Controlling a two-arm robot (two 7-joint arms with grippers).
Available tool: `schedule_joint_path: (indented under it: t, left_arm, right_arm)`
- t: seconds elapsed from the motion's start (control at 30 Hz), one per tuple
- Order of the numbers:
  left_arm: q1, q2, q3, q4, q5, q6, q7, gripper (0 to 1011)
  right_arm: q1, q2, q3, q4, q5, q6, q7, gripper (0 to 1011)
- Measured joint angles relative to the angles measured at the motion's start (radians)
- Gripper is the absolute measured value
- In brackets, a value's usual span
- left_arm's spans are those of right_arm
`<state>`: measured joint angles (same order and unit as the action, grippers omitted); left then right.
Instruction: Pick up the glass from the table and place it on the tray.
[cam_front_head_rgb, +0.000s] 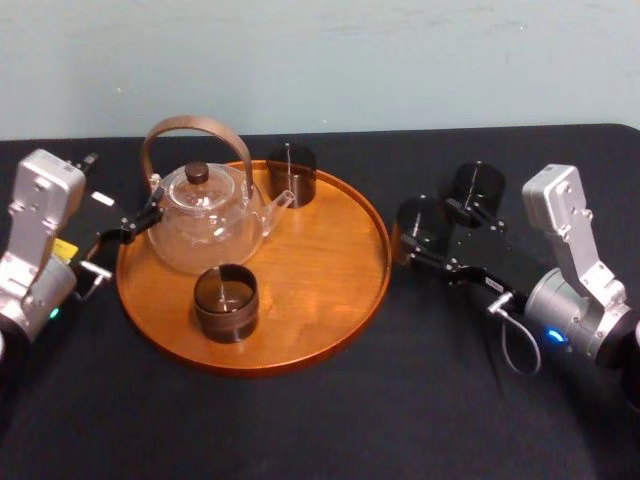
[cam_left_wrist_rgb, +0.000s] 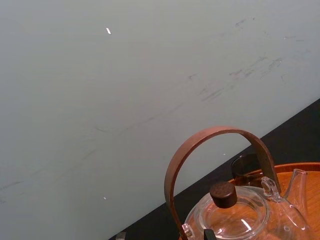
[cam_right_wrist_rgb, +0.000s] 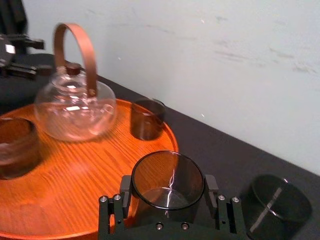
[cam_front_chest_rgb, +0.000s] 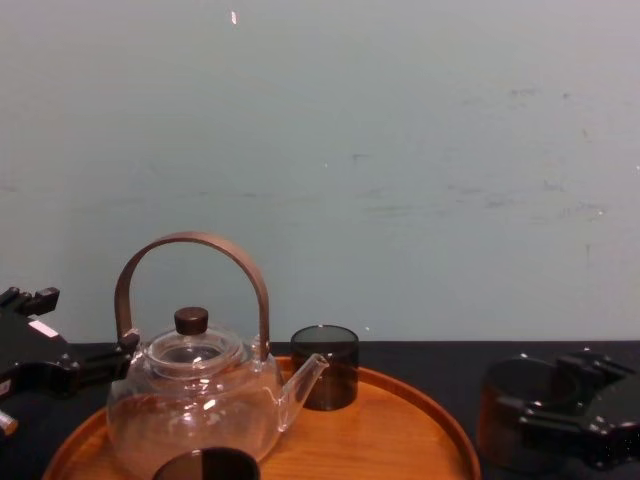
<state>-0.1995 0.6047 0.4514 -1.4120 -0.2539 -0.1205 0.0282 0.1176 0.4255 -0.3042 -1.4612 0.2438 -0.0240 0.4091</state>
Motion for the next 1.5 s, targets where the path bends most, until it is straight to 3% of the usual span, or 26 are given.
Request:
schedule_joint_path:
  t: [0.27,0.73,1.5]
  left_arm:
    - [0.0,0.0,0.0,0.0,0.0,0.0,0.0,1010]
    - [0.0,0.0,0.0,0.0,0.0,0.0,0.0,1009]
    - [0.0,0.0,0.0,0.0,0.0,0.0,0.0,1010]
  right_arm:
    - [-0.001,-0.008,-0.033,-0.049,-0.01,0.002,0.018,891]
    - [0.014,-0.035,-0.094,-0.075,-0.019,0.005,0.031,891]
    - [0.03,-0.071,-0.171,-0.03,-0.048,-0.027,0.048,892]
